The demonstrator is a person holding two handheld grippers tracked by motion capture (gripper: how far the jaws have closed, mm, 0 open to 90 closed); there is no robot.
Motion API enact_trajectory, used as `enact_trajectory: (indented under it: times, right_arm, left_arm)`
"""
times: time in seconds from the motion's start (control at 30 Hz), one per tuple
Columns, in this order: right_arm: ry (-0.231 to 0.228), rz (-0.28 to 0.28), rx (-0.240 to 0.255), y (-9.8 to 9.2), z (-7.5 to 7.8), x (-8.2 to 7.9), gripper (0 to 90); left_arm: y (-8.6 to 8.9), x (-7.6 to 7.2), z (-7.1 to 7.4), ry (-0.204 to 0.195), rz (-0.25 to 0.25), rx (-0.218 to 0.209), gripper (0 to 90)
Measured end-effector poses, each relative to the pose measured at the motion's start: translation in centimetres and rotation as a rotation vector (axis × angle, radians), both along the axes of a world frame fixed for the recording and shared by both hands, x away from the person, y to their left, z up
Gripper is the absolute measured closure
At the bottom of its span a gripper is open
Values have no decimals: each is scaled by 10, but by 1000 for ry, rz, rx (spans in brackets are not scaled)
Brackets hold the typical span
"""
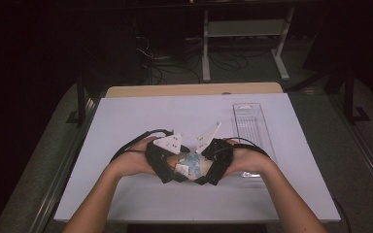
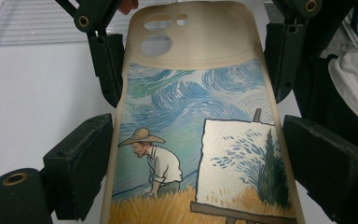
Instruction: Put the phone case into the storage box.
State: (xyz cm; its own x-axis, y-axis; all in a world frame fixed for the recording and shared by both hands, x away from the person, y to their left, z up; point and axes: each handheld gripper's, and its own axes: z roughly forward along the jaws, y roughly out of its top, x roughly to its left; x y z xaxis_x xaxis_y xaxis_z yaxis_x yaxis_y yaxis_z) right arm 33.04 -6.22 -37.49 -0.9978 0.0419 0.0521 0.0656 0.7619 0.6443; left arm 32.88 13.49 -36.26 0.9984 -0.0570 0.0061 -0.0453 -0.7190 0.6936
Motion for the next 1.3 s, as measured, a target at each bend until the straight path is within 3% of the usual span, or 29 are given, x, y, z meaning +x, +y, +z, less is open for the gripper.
enact_trajectory:
  times: [0.97, 1.1, 1.3]
  right_arm:
    - [-12, 11, 4, 0, 1, -1, 96]
    - [-10, 7, 1, 0, 0, -1, 97]
    - [-7, 1, -1, 0, 0, -1, 97]
  left_arm:
    - [0, -1, -1, 10, 6, 4, 104]
    - [1, -1, 1, 23, 29, -11, 57]
    - [7, 2, 5, 6, 45, -18, 27]
